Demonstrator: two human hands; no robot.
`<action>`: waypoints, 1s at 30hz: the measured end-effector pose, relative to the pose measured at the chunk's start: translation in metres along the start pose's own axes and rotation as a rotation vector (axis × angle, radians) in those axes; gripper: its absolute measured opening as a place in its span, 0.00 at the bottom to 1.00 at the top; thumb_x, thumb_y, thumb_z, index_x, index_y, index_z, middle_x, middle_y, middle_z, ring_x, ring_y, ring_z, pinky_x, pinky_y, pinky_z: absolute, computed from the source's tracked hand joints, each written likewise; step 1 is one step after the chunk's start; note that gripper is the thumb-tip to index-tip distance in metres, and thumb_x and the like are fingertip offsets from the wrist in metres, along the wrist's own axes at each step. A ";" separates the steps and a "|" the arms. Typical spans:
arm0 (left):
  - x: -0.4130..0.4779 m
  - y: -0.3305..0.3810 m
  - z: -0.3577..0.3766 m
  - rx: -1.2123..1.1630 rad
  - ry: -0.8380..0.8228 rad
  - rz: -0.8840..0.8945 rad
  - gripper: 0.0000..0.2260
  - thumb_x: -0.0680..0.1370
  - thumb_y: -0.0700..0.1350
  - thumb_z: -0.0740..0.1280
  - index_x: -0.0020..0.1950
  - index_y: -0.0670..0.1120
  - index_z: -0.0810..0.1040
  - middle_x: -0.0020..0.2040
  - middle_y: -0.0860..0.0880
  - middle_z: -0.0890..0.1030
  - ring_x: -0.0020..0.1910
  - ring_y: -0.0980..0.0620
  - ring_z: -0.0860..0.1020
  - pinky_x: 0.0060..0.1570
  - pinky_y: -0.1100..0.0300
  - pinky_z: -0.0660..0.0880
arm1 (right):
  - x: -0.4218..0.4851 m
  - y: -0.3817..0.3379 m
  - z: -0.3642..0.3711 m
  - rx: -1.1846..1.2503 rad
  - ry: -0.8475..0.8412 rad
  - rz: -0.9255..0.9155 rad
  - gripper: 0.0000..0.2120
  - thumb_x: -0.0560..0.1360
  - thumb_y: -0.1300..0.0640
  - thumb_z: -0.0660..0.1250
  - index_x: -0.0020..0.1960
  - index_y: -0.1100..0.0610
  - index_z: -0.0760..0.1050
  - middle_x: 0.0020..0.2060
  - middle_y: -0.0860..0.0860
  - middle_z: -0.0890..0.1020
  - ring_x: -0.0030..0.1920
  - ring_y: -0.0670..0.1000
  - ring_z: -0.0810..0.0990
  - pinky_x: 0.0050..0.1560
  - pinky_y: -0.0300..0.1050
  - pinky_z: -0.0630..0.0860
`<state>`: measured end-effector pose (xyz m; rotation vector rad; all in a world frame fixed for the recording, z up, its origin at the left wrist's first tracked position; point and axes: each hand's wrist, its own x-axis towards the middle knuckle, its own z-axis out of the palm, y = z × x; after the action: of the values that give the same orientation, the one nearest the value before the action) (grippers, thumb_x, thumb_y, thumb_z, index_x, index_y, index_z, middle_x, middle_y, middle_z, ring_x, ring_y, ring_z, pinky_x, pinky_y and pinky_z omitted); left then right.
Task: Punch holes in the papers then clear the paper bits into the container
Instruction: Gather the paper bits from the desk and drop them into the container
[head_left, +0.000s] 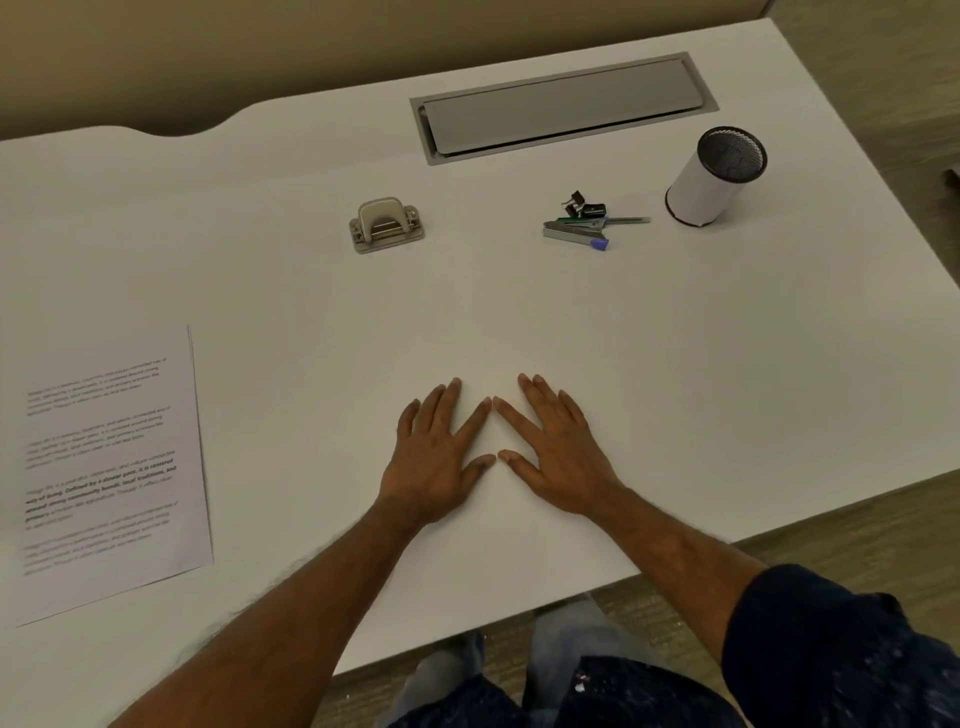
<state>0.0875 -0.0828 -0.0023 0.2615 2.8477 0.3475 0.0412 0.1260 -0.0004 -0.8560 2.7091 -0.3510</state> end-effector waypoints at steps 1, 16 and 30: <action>-0.001 0.001 0.002 0.021 -0.002 0.000 0.30 0.81 0.66 0.46 0.80 0.56 0.45 0.81 0.42 0.46 0.79 0.42 0.47 0.76 0.44 0.44 | 0.000 0.000 0.002 -0.024 -0.004 -0.004 0.30 0.79 0.38 0.50 0.78 0.42 0.46 0.79 0.54 0.47 0.79 0.53 0.42 0.77 0.53 0.43; -0.005 0.010 0.012 0.072 0.011 -0.045 0.30 0.81 0.64 0.42 0.80 0.53 0.43 0.80 0.42 0.40 0.79 0.43 0.40 0.76 0.41 0.45 | 0.002 -0.008 0.008 -0.178 -0.012 0.028 0.30 0.79 0.38 0.44 0.79 0.47 0.48 0.78 0.59 0.48 0.78 0.59 0.45 0.76 0.61 0.48; 0.013 0.010 -0.014 -0.638 0.364 -0.296 0.16 0.78 0.51 0.69 0.63 0.48 0.79 0.63 0.50 0.79 0.65 0.50 0.74 0.69 0.49 0.66 | 0.010 -0.011 -0.003 0.619 0.409 0.202 0.18 0.75 0.56 0.70 0.64 0.56 0.75 0.63 0.51 0.77 0.66 0.50 0.72 0.69 0.46 0.67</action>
<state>0.0731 -0.0736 0.0104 -0.3786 2.8531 1.3016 0.0383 0.1117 0.0043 -0.3542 2.7184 -1.3480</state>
